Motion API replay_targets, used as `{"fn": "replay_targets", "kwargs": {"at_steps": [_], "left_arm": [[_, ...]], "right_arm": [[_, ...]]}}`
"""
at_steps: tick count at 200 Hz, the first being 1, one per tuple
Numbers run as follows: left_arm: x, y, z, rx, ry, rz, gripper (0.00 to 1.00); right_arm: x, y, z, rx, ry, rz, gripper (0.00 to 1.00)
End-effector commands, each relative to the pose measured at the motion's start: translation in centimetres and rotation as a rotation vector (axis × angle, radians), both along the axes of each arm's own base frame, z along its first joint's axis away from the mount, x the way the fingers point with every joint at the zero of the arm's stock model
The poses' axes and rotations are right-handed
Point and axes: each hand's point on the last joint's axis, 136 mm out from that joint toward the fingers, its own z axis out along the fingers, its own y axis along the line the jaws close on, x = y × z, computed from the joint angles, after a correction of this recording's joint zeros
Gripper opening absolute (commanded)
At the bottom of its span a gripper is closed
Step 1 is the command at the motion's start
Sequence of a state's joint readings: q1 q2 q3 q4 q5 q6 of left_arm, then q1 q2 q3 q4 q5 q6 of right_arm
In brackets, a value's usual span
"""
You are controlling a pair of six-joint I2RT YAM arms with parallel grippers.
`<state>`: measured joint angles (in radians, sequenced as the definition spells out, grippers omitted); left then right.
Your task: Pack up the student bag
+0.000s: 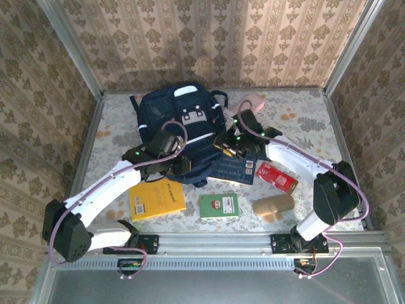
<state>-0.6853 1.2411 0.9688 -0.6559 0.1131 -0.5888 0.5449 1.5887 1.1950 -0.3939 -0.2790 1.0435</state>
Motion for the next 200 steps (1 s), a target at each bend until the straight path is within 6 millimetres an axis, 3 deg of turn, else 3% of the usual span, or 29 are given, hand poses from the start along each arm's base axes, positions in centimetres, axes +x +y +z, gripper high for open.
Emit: {"fn": "replay_targets", "kwargs": {"at_steps": [1,39,83,151,168,200], "left_arm": [[-0.6,1.5,-2.0,0.133,0.06,0.053,0.52],[-0.7,1.0,-4.7,0.187,0.129,0.063,0.55],[-0.1,0.4,-5.7,0.194,0.132,0.058,0.44],[1.8,0.2,-7.1,0.241,0.108,0.042,0.17],[2.1,0.1,-7.2,0.236,0.107,0.037,0.0],[2.0,-0.3,-5.3,0.179,0.051,0.001,0.0]], "right_arm": [[0.1,1.2,-0.1,-0.014,0.029,-0.068,0.46],[0.4,1.2,-0.5,-0.004,0.026,-0.093,0.45],[0.4,1.7,-1.2,0.001,0.037,-0.083,0.43],[0.0,3.3,-1.6,0.052,0.037,-0.06,0.36],[0.0,3.2,-1.8,0.048,0.036,-0.063,0.36],[-0.6,2.4,-2.0,0.037,0.063,-0.103,0.43]]}}
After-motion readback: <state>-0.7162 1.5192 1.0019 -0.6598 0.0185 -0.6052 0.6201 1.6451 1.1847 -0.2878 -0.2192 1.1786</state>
